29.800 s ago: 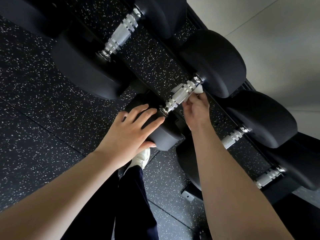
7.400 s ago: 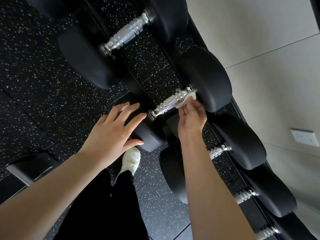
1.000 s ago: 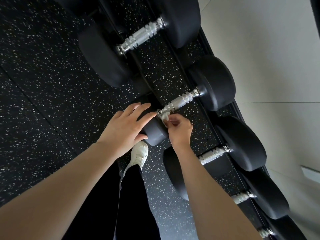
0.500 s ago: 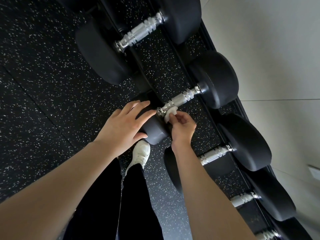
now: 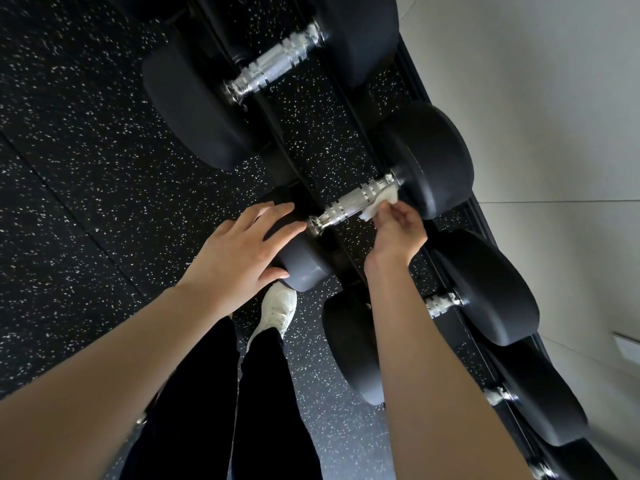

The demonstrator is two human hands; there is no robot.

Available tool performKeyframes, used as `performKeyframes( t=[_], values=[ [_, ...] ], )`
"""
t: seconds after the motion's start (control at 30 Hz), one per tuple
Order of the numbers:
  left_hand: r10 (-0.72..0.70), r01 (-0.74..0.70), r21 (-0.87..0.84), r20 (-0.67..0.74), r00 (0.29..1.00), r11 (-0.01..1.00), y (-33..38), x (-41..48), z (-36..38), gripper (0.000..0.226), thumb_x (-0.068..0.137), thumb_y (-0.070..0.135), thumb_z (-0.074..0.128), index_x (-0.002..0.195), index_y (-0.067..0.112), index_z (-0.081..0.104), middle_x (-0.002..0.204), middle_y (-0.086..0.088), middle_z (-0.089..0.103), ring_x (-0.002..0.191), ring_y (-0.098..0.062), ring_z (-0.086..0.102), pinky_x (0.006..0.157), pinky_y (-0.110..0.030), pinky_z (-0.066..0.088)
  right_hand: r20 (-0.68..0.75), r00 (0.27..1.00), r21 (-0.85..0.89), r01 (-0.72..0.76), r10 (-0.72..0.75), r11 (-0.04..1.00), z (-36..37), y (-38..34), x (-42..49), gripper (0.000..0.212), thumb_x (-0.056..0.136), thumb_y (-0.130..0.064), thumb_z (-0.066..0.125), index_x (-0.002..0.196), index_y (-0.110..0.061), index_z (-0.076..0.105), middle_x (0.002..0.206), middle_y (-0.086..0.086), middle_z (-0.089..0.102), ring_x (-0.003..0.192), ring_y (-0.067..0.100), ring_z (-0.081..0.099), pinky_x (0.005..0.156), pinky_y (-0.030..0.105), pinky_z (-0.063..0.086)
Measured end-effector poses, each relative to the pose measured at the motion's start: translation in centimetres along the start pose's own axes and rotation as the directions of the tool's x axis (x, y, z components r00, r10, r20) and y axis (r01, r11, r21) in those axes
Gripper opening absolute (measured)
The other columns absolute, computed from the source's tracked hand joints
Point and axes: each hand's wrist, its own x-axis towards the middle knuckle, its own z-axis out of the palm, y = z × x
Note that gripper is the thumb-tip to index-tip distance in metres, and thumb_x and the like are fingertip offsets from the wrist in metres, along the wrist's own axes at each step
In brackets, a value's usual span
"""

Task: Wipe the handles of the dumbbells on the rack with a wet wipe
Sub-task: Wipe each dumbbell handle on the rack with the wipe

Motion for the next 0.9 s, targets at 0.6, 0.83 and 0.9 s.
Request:
performKeyframes(
  t=[0.6,0.83,0.9],
  values=[
    [0.003,-0.003,0.010,0.007,1.000,1.000,0.1,0.0,-0.2,0.073,0.068,0.037,0.077,0.133,0.015,0.051,0.139,-0.009,0.045,0.122,-0.030,0.046,0.069,-0.044,0.054,0.165,0.969,0.268,-0.222,0.182,0.938,-0.3,-0.5,0.9,0.011,0.085,0.002,0.063,0.083,-0.006,0.055,0.095,0.012,0.065,0.100,0.026,0.065,0.088,0.040,0.055],
    [0.005,-0.005,-0.005,0.007,1.000,1.000,0.0,0.0,-0.2,0.072,0.069,0.038,0.075,0.134,0.016,0.050,0.140,-0.008,0.045,0.122,-0.029,0.046,0.070,-0.045,0.055,0.251,0.942,0.494,-0.321,0.221,0.808,0.4,0.4,1.6,0.018,0.086,0.006,0.056,0.081,-0.011,0.051,0.085,0.006,0.060,0.080,0.018,0.060,0.079,0.029,0.053],
    [0.009,-0.009,-0.005,0.007,1.000,1.000,-0.1,-0.1,-0.1,0.072,0.070,0.038,0.073,0.134,0.016,0.049,0.140,-0.008,0.044,0.122,-0.030,0.045,0.071,-0.046,0.055,0.321,0.921,0.481,-0.358,0.220,0.800,0.3,0.6,2.0,0.017,0.088,0.005,0.053,0.084,-0.011,0.051,0.085,0.005,0.060,0.077,0.016,0.060,0.073,0.027,0.052]
  ],
)
